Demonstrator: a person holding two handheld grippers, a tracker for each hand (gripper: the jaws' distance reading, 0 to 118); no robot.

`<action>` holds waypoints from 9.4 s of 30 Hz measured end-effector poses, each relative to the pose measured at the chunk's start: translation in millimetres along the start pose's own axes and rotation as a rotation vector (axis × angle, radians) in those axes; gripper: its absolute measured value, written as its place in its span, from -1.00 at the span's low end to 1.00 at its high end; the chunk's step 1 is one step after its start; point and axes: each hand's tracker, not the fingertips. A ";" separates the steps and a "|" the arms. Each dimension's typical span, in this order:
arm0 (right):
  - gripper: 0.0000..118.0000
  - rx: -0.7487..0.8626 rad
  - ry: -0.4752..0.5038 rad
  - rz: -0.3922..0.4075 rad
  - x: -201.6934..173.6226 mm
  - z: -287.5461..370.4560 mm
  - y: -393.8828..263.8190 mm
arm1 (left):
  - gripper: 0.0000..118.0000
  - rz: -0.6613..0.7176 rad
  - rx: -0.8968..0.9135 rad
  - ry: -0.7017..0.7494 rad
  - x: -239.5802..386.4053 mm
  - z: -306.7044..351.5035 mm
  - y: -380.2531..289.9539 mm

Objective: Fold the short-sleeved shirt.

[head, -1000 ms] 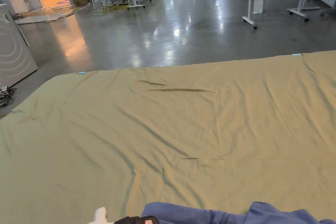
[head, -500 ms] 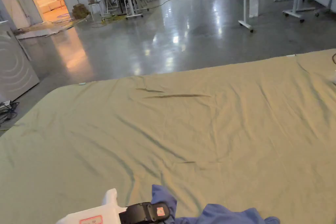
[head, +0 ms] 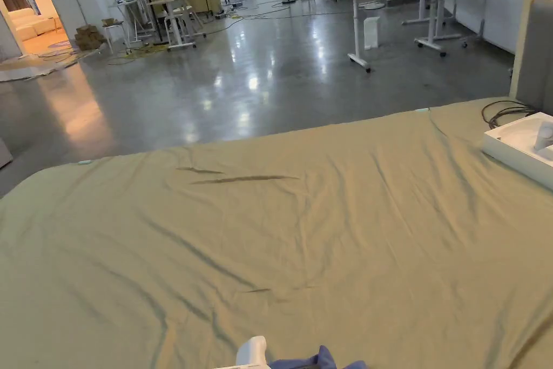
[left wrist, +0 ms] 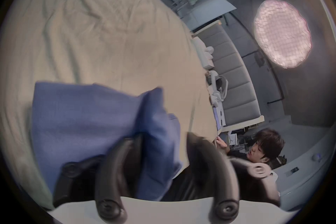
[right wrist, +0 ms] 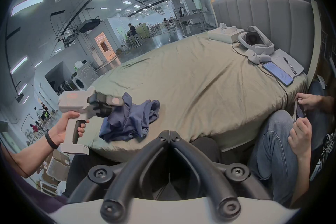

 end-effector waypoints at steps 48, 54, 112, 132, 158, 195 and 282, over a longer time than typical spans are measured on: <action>-1.00 -0.545 0.134 0.076 -48.1 -281.5 23.6 | -0.55 0.078 0.211 0.153 -84.8 120.7 -36.6; -1.00 -0.583 0.104 0.210 -65.5 -287.4 30.9 | 0.26 0.090 0.141 0.094 -101.0 79.1 -28.6; -1.00 -0.116 0.248 0.102 -87.5 -135.5 69.4 | 0.14 -0.316 0.503 0.619 -54.6 411.1 47.6; -1.00 0.516 0.151 0.350 -135.7 20.8 118.4 | -0.96 -0.794 0.902 0.534 163.7 282.0 -95.0; -0.45 0.542 0.084 0.415 -125.8 29.0 108.4 | -0.50 -0.795 0.849 0.590 165.3 294.9 -101.5; 0.99 0.559 0.092 0.426 -133.9 18.2 97.4 | 0.78 -0.706 0.909 0.611 153.3 293.5 -101.1; 0.99 0.498 0.035 0.198 -145.4 41.0 157.4 | 0.78 -0.685 0.892 0.556 167.6 291.4 -89.3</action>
